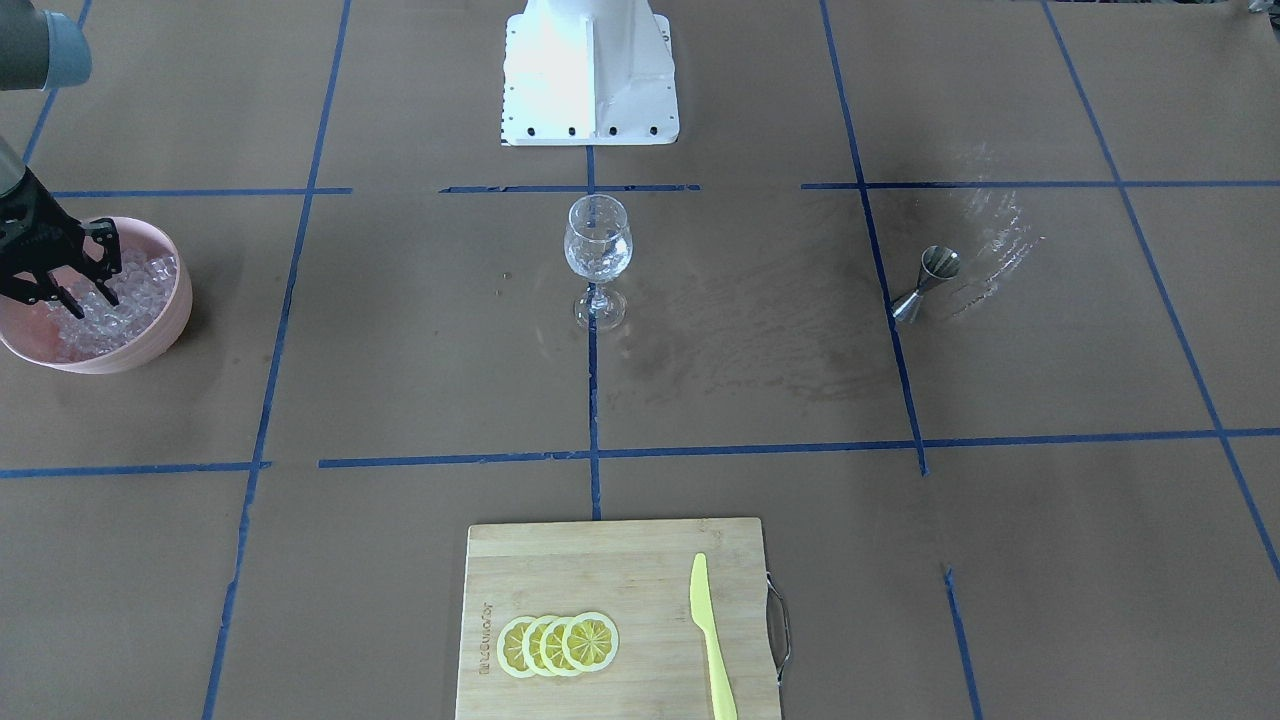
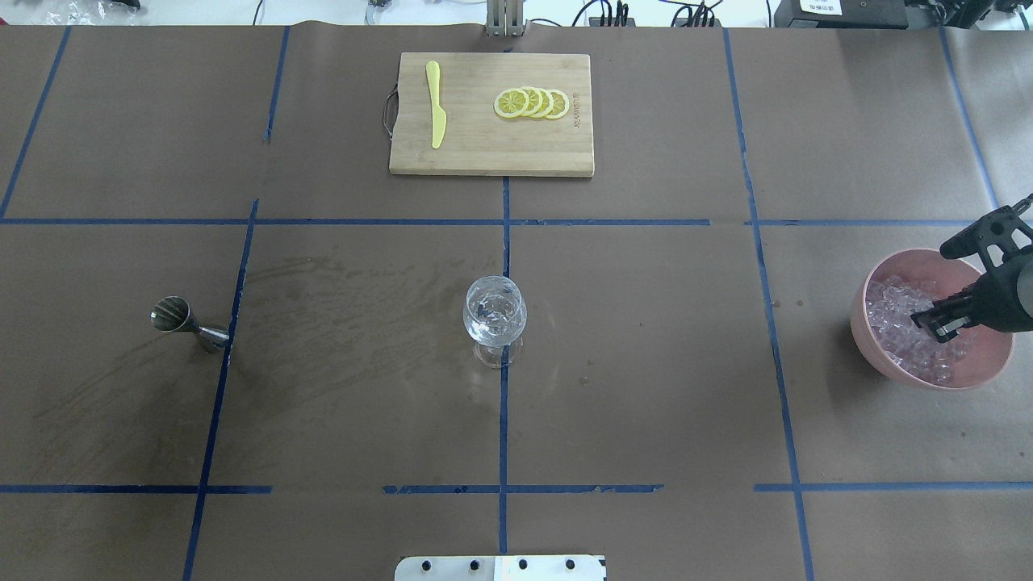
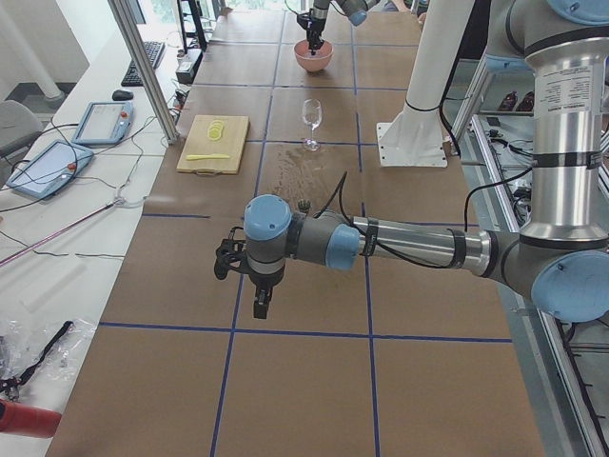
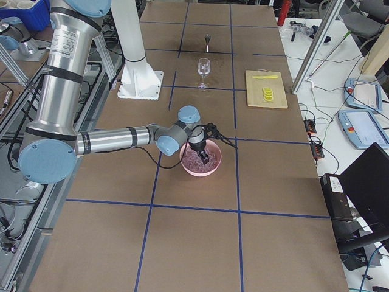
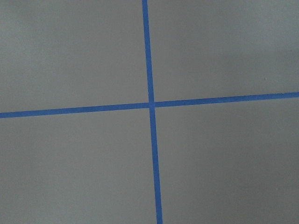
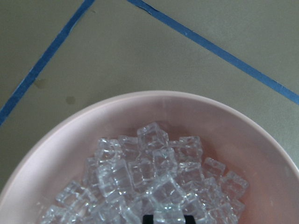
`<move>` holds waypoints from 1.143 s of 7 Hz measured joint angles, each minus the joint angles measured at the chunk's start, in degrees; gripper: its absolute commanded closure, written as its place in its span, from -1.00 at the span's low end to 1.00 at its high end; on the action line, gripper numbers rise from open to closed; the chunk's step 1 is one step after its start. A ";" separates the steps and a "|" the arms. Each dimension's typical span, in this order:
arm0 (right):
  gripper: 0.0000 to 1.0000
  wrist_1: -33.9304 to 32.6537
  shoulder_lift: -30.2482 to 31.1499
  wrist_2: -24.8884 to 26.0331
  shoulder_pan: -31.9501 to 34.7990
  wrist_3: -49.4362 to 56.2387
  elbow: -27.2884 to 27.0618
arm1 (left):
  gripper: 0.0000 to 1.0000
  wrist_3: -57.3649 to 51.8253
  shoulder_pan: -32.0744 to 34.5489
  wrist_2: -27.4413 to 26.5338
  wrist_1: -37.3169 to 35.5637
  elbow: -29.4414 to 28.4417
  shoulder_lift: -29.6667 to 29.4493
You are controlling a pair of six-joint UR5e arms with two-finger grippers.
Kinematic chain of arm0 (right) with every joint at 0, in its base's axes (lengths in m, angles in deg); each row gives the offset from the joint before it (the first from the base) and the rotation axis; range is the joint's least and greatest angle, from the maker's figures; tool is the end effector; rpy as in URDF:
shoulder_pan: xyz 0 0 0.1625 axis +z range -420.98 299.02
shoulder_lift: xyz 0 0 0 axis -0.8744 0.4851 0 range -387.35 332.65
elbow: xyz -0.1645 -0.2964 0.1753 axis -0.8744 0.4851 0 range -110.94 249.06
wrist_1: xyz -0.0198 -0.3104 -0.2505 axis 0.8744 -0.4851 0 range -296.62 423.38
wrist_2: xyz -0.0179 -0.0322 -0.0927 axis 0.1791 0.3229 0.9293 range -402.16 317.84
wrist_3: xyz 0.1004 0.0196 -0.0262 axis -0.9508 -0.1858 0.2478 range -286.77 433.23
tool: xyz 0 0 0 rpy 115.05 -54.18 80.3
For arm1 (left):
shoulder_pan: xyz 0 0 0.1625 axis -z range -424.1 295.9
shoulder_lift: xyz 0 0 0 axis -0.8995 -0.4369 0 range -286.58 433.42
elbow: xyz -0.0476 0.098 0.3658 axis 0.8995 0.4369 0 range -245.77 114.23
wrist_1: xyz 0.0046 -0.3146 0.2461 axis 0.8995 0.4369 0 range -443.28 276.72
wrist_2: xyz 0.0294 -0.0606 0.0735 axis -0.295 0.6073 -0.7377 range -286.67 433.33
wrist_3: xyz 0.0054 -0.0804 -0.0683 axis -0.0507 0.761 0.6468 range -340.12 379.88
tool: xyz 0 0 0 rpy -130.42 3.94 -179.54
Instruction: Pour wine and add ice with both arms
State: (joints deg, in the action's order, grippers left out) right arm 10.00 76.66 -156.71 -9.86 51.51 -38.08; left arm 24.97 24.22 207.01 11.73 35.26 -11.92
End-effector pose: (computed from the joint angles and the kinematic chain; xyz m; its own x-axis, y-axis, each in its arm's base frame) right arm -0.1952 -0.3843 0.5223 0.6815 -0.5010 0.5335 0.2480 0.8439 0.4757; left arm -0.0470 -0.4576 0.5563 0.7186 0.0700 -0.6919 0.0349 0.9900 0.1363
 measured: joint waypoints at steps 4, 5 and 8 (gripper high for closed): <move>1.00 -1.03 -0.95 -5.59 3.40 -1.13 -4.68 | -1.00 0.00 -0.03 0.00 0.00 0.03 -0.03; 1.00 -3.52 -3.42 -7.16 4.40 -4.14 -6.26 | -1.00 0.00 -0.04 0.00 -0.04 0.02 -0.06; 1.00 -23.28 -21.15 -8.51 4.58 -14.70 -10.88 | -1.00 0.00 -0.02 -0.07 -0.29 -0.03 -0.07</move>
State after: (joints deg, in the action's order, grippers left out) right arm -13.28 55.51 -165.22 -5.28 36.81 -48.96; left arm 24.97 24.20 206.94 11.44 35.23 -11.99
